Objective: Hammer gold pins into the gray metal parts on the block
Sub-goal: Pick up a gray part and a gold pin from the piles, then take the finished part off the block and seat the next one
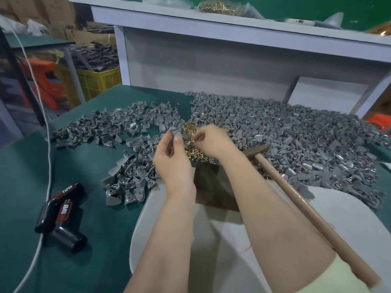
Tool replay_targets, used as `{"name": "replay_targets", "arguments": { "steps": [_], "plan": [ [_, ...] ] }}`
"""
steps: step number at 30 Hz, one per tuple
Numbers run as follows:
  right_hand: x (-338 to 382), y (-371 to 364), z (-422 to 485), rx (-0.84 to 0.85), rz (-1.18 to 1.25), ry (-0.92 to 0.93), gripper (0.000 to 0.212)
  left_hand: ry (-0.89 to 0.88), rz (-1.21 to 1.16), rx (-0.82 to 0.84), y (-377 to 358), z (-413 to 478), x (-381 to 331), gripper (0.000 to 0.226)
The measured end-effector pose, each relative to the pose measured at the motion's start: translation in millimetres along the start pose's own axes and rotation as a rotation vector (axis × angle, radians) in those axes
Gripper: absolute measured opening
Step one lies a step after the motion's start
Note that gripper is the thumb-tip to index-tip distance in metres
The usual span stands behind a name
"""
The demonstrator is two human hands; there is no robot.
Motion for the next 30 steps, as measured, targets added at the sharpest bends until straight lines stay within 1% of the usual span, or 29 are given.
{"name": "replay_targets", "arguments": {
  "steps": [2,5,8,11,12,13,15,16,18,19,20,22,24,26,28,30],
  "plan": [
    [-7,-21,12,0.125,-0.165,-0.126,0.022,-0.017,0.022,-0.003,-1,-1,0,0.030],
    [-6,-34,26,0.236,-0.290,-0.216,0.030,-0.021,0.019,-0.009,-1,0,1,0.029],
    [0,-35,37,0.357,-0.357,-0.225,0.040,-0.016,0.031,0.011,-1,-1,2,0.029],
    [0,-38,40,0.353,-0.344,-0.200,0.045,-0.041,0.057,0.013,-1,-1,3,0.034],
    [-1,-37,38,0.324,-0.326,-0.194,0.043,-0.053,0.068,0.010,-1,0,3,0.036],
    [-1,-35,35,0.265,-0.293,-0.184,0.037,-0.062,0.075,0.010,0,0,4,0.037],
    [-5,-25,29,0.069,-0.182,-0.162,0.016,-0.086,0.099,0.015,-1,-1,5,0.035],
    [-6,-17,24,-0.020,-0.113,-0.154,0.012,-0.107,0.126,0.025,-1,-3,4,0.031],
    [-9,4,10,-0.122,0.031,-0.136,0.027,-0.149,0.201,0.080,-3,-8,3,0.020],
    [-11,15,1,-0.140,0.097,-0.123,0.030,-0.167,0.248,0.124,-5,-10,3,0.016],
    [-12,27,-11,-0.156,0.150,-0.114,0.029,-0.191,0.309,0.171,-7,-13,4,0.013],
    [-20,47,-36,-0.215,0.284,-0.124,0.018,-0.285,0.468,0.260,-11,-21,5,0.014],
    [-31,59,-66,-0.276,0.503,-0.159,0.011,-0.387,0.626,0.353,-14,-28,8,0.016],
    [-42,65,-95,-0.310,0.655,-0.174,0.014,-0.473,0.789,0.465,-16,-34,11,0.019],
    [-50,65,-118,-0.345,0.735,-0.194,0.017,-0.571,1.007,0.573,-19,-38,17,0.020],
    [-55,61,-132,-0.408,0.792,-0.213,0.016,-0.627,1.249,0.605,-19,-40,22,0.022]
  ]
}}
Point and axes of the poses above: each hand's wrist, its own z-axis towards the middle knuckle, its own y-axis out of the back of the hand, x = y × z, the point moved 1 cm from there along z, towards the middle knuckle, and after that the axes turned 10 degrees about y, right-handed, at the moved point
